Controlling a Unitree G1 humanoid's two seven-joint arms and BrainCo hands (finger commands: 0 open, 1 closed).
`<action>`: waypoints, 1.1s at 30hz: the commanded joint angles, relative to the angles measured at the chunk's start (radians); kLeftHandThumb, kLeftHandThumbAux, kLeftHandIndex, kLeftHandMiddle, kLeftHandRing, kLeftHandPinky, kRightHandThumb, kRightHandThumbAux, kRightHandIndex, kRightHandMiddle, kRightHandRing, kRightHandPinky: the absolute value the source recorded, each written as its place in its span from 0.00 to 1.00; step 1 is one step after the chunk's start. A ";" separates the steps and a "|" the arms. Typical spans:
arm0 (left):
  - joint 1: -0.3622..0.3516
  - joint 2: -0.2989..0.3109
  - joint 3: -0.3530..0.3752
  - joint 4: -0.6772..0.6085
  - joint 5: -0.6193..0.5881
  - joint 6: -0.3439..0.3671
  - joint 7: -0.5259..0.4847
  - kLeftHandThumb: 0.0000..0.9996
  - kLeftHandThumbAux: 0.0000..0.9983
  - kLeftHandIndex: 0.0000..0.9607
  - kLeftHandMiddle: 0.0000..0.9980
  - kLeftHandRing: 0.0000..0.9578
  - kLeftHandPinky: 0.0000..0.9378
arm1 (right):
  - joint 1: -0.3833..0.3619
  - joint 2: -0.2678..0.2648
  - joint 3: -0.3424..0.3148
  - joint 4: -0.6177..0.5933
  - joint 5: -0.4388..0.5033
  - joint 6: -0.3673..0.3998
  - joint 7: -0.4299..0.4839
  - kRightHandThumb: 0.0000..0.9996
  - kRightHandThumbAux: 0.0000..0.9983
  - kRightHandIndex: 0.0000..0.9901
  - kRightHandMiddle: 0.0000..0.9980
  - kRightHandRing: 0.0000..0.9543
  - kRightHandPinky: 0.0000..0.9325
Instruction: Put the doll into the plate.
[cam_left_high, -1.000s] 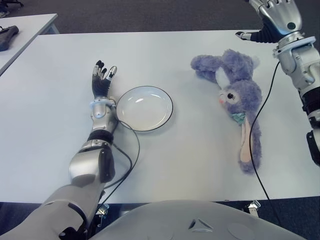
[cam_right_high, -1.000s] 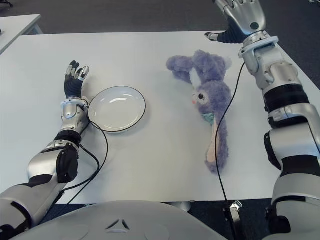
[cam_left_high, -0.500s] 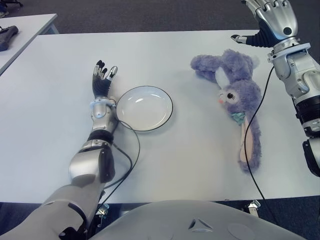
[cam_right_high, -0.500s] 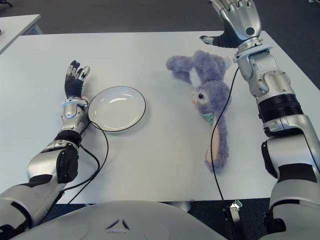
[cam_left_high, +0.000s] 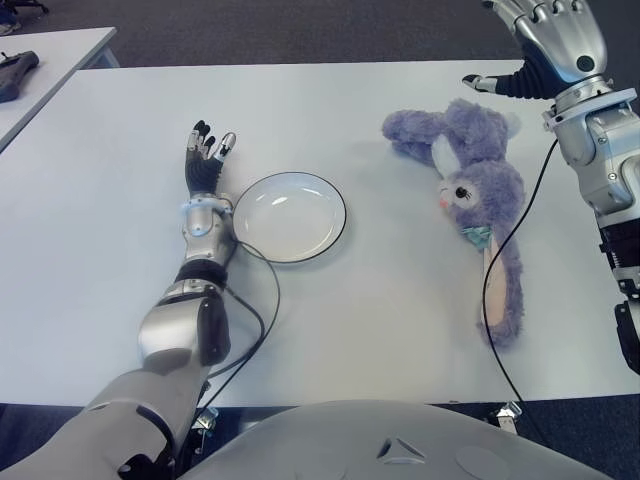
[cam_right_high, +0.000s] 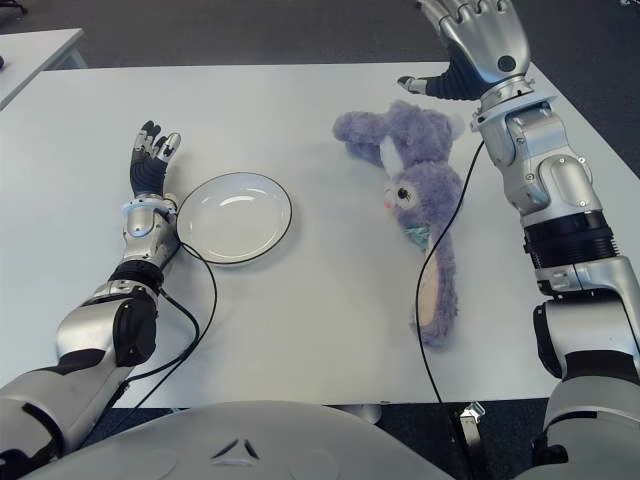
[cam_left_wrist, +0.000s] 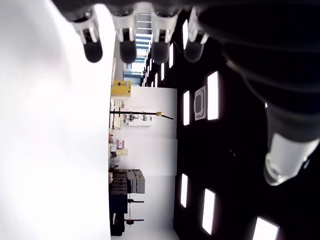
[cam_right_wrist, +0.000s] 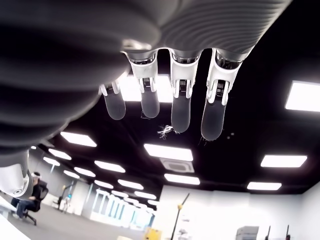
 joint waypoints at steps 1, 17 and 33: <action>0.257 -0.099 0.005 0.169 -0.008 0.045 0.030 0.00 0.62 0.02 0.07 0.04 0.00 | 0.086 -0.002 -0.026 -0.084 0.015 0.037 0.111 0.21 0.47 0.11 0.10 0.16 0.28; 0.259 -0.100 0.010 0.169 -0.011 0.040 0.027 0.00 0.63 0.03 0.07 0.04 0.00 | 0.122 0.037 -0.032 -0.068 0.033 0.016 0.191 0.20 0.46 0.08 0.08 0.13 0.22; 0.258 -0.103 0.005 0.168 -0.005 0.041 0.036 0.00 0.61 0.03 0.07 0.04 0.00 | 0.158 0.080 -0.007 0.056 0.027 -0.076 0.113 0.25 0.47 0.06 0.07 0.11 0.19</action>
